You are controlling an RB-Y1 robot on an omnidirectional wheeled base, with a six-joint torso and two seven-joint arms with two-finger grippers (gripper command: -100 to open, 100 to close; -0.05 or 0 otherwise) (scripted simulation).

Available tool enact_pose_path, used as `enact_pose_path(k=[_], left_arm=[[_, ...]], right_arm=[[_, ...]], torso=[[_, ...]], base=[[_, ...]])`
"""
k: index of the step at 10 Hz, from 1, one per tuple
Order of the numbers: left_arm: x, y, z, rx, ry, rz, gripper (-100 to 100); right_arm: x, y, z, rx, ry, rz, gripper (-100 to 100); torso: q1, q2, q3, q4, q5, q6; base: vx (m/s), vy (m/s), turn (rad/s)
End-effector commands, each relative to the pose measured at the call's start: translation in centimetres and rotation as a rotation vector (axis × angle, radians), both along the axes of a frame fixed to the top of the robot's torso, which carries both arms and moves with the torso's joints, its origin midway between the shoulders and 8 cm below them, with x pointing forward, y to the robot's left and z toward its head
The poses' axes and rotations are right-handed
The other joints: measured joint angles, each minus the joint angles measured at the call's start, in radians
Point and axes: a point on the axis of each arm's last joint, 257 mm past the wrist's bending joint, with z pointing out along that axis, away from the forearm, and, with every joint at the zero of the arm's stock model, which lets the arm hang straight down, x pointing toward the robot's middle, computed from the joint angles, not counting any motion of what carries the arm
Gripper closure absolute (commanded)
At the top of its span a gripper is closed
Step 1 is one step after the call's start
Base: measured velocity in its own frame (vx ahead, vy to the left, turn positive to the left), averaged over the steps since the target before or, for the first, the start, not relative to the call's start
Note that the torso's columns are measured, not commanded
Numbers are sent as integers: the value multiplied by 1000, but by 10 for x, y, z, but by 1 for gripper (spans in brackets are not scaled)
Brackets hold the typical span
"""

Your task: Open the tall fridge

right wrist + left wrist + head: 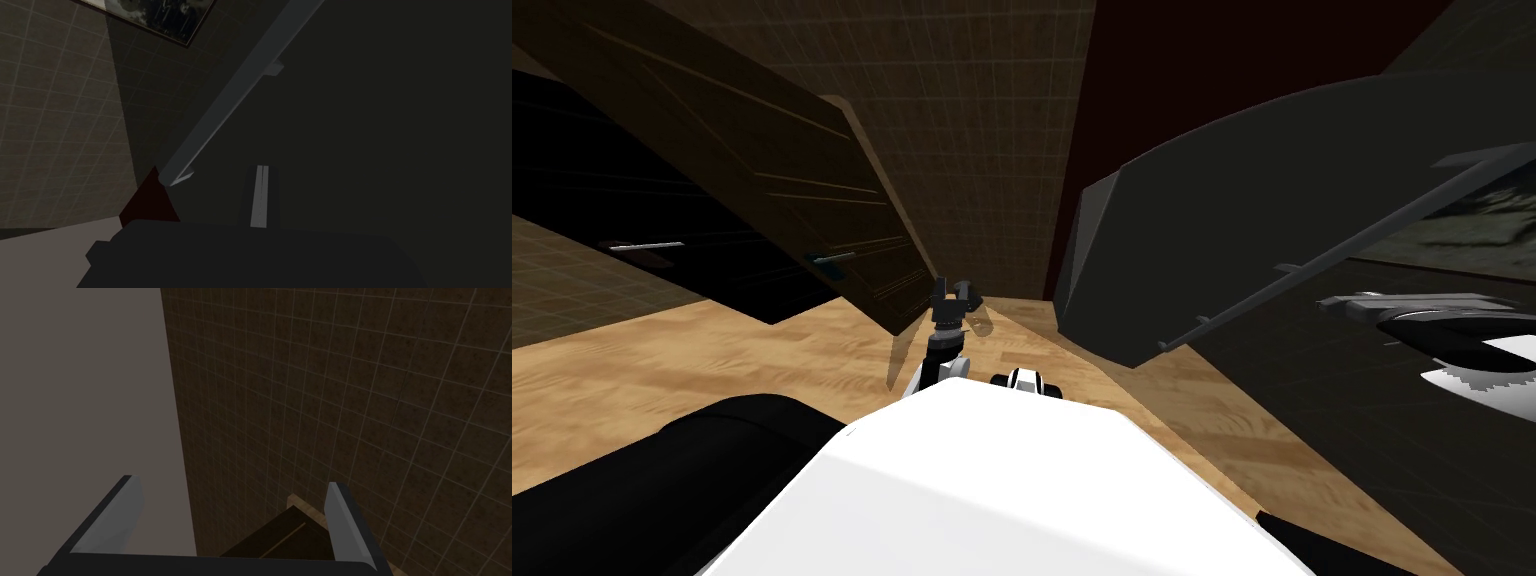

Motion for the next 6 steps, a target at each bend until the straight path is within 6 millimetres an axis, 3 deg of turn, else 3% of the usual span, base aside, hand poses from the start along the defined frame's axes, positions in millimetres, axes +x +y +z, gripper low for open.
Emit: enact_pose_path(k=[1,2,6], left_arm=[[0,0,0,0,0,0,0],[0,0,0,0,0,0,0],[0,0,0,0,0,0,0]], right_arm=[[-5,-6,6,0,-12,-17,100],[-1,-1,11,-6,-8,7,-100],[11,14,17,-14,7,71,-100]], torso=[[2,1,0,0,1,0],[7,3,2,1,2,0],[8,6,4,2,3,0]], base=[[5,-14,0],[31,-92,54],[42,-192,71]])
